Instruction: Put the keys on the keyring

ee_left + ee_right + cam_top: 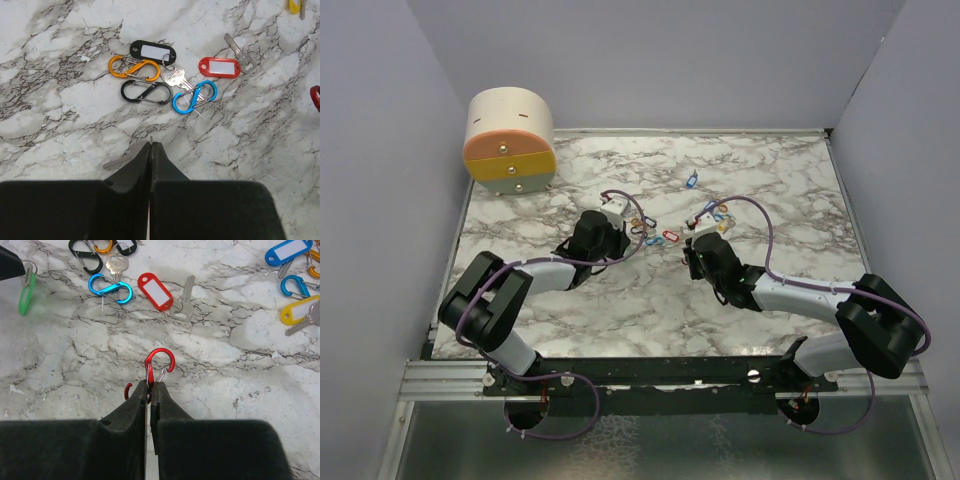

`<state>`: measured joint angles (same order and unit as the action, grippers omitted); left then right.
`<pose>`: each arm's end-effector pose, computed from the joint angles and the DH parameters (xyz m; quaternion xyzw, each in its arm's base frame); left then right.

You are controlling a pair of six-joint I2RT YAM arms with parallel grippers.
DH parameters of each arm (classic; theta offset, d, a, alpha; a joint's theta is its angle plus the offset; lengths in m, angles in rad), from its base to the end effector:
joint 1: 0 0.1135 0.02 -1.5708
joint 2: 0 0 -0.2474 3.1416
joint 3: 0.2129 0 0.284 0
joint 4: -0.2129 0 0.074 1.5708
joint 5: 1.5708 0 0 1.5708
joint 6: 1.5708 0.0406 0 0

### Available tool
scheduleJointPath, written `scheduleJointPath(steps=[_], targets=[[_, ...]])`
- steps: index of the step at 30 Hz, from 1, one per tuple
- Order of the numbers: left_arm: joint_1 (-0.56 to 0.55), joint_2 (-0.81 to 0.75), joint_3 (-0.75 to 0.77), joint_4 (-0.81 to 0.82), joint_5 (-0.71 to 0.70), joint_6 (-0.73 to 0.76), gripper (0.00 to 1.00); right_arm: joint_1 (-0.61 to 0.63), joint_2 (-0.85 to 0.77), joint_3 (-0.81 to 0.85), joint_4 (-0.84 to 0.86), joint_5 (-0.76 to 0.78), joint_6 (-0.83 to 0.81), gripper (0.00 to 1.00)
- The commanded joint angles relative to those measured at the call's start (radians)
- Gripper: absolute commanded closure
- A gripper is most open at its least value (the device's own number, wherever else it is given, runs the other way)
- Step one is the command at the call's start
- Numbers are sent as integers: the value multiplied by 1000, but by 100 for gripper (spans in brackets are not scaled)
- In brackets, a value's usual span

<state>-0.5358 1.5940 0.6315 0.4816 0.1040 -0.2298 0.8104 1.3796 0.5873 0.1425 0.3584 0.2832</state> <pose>0.2859 -0.1747 0.1144 0.1568 0.8399 -0.2346 0.4636 0.2170 0.2074 0.1331 -0.1532 0.8717 0.0910 0.4565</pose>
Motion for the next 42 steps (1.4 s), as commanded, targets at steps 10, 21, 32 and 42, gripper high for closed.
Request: scheduleJointPath(steps=[10, 21, 32, 42], targets=[[5, -136, -58, 39, 31, -25, 100, 3, -27, -9, 41, 14, 1, 99], [2, -185, -103, 141, 239, -27, 100, 3, -40, -17, 66, -33, -10, 99], [-49, -175, -100, 203, 330, -19, 100, 2, -28, 0, 90, -104, -19, 99], [-142, -127, -53, 205, 320, 9, 100, 3, -55, -9, 100, -139, -20, 99]])
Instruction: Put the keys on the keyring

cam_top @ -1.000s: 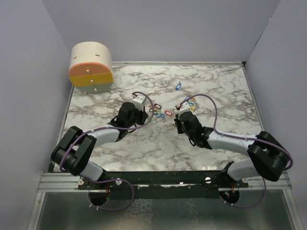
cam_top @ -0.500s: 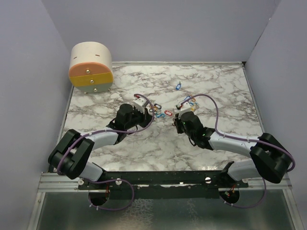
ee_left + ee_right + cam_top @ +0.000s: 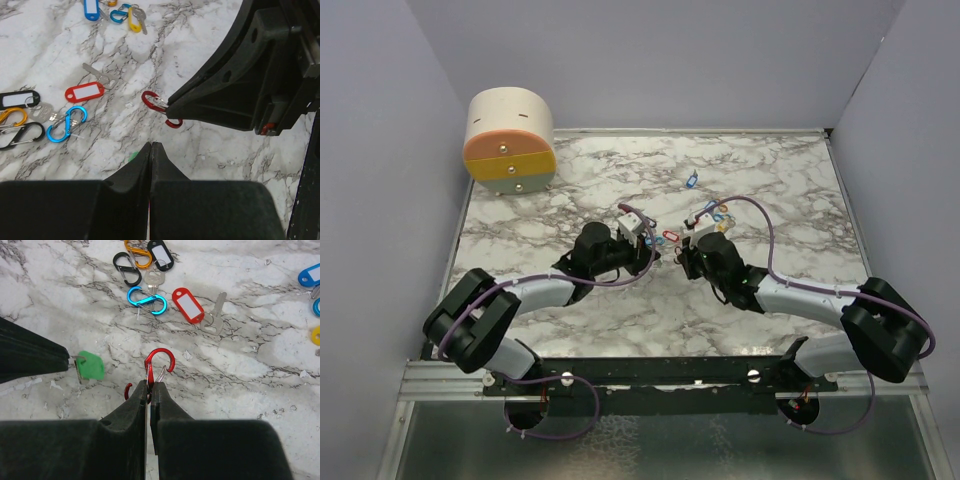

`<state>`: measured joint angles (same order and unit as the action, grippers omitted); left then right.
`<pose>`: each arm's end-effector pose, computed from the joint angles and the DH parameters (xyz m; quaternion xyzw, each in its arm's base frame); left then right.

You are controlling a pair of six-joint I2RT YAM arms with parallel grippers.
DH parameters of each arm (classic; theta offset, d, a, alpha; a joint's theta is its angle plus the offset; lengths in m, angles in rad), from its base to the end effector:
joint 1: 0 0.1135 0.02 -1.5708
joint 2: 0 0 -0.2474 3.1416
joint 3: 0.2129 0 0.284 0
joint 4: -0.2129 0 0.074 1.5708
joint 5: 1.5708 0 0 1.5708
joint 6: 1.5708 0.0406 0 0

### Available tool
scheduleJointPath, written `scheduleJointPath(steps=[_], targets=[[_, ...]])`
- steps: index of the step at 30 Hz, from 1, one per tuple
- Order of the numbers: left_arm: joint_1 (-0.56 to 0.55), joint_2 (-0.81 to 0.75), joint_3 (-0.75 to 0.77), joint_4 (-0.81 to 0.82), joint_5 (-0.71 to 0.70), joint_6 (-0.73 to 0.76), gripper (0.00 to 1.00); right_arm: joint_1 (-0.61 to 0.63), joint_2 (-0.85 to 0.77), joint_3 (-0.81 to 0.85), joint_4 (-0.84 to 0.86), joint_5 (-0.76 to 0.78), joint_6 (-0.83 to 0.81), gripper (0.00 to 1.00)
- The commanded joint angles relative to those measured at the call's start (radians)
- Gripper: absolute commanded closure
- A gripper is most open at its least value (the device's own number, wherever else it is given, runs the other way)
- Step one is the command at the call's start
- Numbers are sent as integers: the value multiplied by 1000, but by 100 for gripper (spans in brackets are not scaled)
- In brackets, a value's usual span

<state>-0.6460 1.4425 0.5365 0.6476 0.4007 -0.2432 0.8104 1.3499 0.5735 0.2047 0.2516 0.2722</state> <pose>0.2416 -0.2020 0.1489 0.2743 0.7365 -0.3995 0.4720 0.2149 0.2113 0.1419 -0.1736 0.8555 0.1505 0.4641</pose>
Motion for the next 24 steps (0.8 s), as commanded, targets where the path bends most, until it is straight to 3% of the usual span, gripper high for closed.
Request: scheduleJointPath(steps=[1, 24], targets=[[-41, 31, 49, 38, 17, 24, 100, 3, -27, 4, 39, -33, -9, 99], [-95, 86, 94, 38, -17, 38, 100, 3, -54, -7, 38, -47, -4, 99]])
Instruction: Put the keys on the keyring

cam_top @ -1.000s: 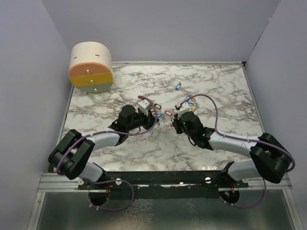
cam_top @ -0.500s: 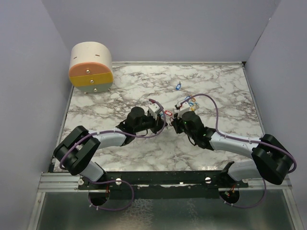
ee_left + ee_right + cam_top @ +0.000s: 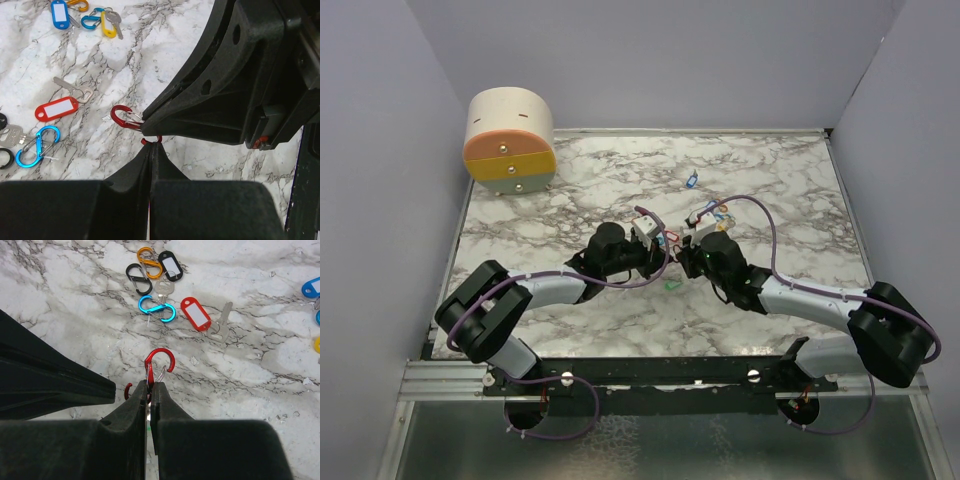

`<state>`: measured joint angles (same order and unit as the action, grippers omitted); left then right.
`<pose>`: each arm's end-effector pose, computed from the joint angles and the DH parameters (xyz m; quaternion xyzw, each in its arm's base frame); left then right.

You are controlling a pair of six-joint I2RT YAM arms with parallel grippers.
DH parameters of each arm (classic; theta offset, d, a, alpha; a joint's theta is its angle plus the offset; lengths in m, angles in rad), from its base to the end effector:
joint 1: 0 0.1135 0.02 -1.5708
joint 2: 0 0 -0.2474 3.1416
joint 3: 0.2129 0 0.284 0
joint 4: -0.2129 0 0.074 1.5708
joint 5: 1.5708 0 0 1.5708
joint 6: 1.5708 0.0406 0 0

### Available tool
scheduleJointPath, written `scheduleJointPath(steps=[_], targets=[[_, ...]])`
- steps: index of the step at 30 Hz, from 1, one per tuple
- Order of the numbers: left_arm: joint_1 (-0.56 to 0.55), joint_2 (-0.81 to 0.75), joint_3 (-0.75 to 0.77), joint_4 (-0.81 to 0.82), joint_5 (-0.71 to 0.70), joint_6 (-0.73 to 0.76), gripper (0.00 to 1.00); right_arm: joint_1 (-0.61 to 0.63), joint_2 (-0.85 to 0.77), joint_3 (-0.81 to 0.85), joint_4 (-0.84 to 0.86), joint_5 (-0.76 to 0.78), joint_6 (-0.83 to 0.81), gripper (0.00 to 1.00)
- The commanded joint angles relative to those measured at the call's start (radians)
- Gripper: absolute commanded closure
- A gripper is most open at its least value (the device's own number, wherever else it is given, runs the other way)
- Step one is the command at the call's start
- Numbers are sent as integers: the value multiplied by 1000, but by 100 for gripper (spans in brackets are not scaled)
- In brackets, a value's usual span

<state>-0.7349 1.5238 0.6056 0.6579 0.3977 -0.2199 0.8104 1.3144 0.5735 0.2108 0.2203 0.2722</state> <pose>0.2360 -0.2345 0.1478 0.3144 0.7210 -0.4136 0.4586 0.2136 0.2117 0.1523 -0.1766 0.8459 0.1729 0.4727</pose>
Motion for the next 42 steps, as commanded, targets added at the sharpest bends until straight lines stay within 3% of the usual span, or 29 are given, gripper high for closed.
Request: scheduleJointPath(steps=[1, 7, 13, 18, 29, 34, 42], targets=[[-6, 3, 24, 27, -17, 16, 100, 3, -18, -7, 31, -9, -2, 99], [-6, -10, -7, 5, -73, 9, 99, 3, -8, 2, -40, 123, 59, 99], [-13, 9, -42, -9, -87, 7, 81, 2, -23, 12, -121, 216, 114, 99], [-25, 13, -35, -10, -110, -1, 71, 2, -21, 19, -176, 194, 153, 99], [-64, 60, 4, -36, -162, 3, 67, 4, -24, -53, -183, 90, 215, 99], [-69, 71, 13, -42, -187, -3, 56, 25, 6, -66, -170, 79, 232, 99], [-70, 81, 17, -46, -200, -5, 50, 58, 5, -77, -165, 86, 261, 99]])
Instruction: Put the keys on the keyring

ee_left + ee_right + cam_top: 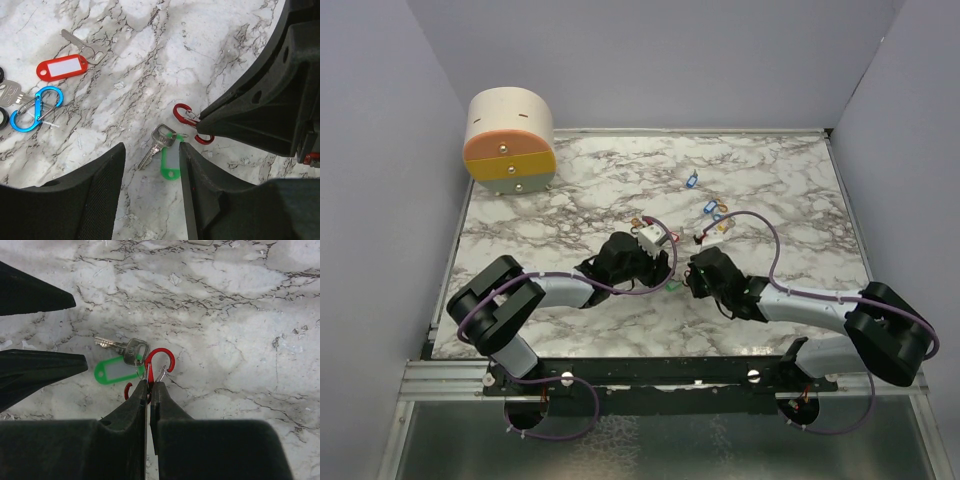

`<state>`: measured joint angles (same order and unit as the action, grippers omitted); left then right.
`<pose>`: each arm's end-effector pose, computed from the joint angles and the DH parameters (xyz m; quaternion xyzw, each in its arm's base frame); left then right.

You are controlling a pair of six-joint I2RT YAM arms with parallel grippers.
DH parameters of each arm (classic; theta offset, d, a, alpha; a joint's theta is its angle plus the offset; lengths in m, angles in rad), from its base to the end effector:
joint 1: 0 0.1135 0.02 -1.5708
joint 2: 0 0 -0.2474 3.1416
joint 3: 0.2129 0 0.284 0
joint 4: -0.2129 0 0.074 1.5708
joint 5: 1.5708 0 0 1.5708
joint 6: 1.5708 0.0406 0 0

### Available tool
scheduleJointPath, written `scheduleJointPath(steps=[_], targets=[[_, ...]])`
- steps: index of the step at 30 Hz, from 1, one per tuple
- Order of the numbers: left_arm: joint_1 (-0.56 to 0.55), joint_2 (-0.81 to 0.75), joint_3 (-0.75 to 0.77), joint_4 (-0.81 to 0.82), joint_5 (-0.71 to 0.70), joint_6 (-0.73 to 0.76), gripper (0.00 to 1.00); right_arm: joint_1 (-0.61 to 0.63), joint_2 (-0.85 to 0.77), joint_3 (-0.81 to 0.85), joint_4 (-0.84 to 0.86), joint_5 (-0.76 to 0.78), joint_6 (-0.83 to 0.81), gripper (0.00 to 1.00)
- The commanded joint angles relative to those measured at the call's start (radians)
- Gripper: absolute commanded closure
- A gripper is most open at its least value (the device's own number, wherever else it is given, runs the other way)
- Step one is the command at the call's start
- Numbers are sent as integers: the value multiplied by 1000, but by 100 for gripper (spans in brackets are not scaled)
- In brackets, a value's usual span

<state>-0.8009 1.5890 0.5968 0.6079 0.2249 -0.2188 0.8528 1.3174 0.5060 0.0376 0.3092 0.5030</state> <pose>0.2245 -0.2446 0.1187 0.2965 0.7712 -0.3523 0.4395 0.1890 0.1976 0.1142 -0.0996 0.9072 0.1299 0.3876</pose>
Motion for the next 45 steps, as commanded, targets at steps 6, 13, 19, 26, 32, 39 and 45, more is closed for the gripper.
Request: scheduleJointPath(steps=[6, 13, 19, 26, 32, 39, 45], targets=[[-17, 55, 42, -13, -3, 18, 50, 15, -45, -3, -23, 58, 61, 99], [-48, 136, 89, -36, 3, 58, 50, 15, -129, 32, -112, 180, 58, 99], [-65, 157, 107, -54, -28, 67, 49, 15, -142, 22, -119, 194, 60, 99], [-66, 69, 78, -53, -164, 32, 49, 15, -54, 7, -72, 85, 63, 99], [-65, -14, 38, -54, -238, 15, 49, 15, 11, -11, -9, 38, 73, 99], [-64, -65, 17, -71, -296, 13, 47, 22, 38, -16, 37, -2, 83, 99], [-59, -81, 14, -91, -324, 3, 47, 35, 102, -6, 65, -5, 102, 99]])
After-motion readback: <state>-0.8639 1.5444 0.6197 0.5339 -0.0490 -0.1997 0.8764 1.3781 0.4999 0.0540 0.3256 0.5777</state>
